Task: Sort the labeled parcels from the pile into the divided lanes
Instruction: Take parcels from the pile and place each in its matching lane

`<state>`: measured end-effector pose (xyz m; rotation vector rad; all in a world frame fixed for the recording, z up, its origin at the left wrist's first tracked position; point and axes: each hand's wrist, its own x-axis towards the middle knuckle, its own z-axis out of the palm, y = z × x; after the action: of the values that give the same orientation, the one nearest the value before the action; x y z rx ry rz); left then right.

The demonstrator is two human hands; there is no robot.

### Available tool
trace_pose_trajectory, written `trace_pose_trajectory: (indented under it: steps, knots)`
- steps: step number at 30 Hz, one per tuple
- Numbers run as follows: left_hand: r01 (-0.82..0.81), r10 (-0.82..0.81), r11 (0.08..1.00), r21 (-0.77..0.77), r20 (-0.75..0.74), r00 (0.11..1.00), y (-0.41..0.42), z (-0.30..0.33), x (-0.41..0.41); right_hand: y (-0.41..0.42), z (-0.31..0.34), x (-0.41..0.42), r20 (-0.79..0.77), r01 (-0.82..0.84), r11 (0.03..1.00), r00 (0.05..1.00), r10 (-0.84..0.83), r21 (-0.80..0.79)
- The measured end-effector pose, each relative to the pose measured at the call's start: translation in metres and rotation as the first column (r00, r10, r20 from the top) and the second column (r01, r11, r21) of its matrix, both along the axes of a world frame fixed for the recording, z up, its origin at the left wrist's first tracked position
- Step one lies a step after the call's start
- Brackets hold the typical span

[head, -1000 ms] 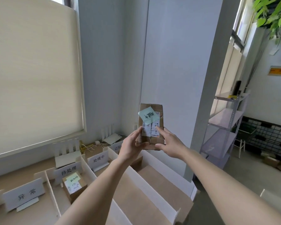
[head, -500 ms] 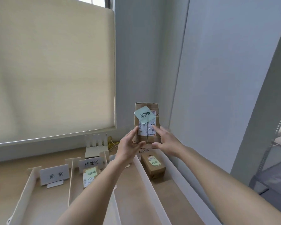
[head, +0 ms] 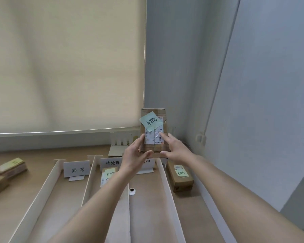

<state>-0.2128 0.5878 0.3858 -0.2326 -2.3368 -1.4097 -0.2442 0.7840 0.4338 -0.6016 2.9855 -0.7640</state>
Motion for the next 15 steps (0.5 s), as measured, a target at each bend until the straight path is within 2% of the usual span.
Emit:
trace_pose_trajectory:
  steps: [8,15]
  knots:
    - [-0.023,0.023,1.000,-0.003,0.107,0.994,-0.021,-0.069,-0.060,-0.022,-0.070,-0.066,0.087,-0.035,0.999,0.995,0.037,-0.025]
    - [-0.015,0.022,0.999,-0.030,0.270,0.963,-0.027,-0.156,-0.087,-0.030,-0.168,-0.099,0.219,-0.023,1.000,0.975,0.023,0.000]
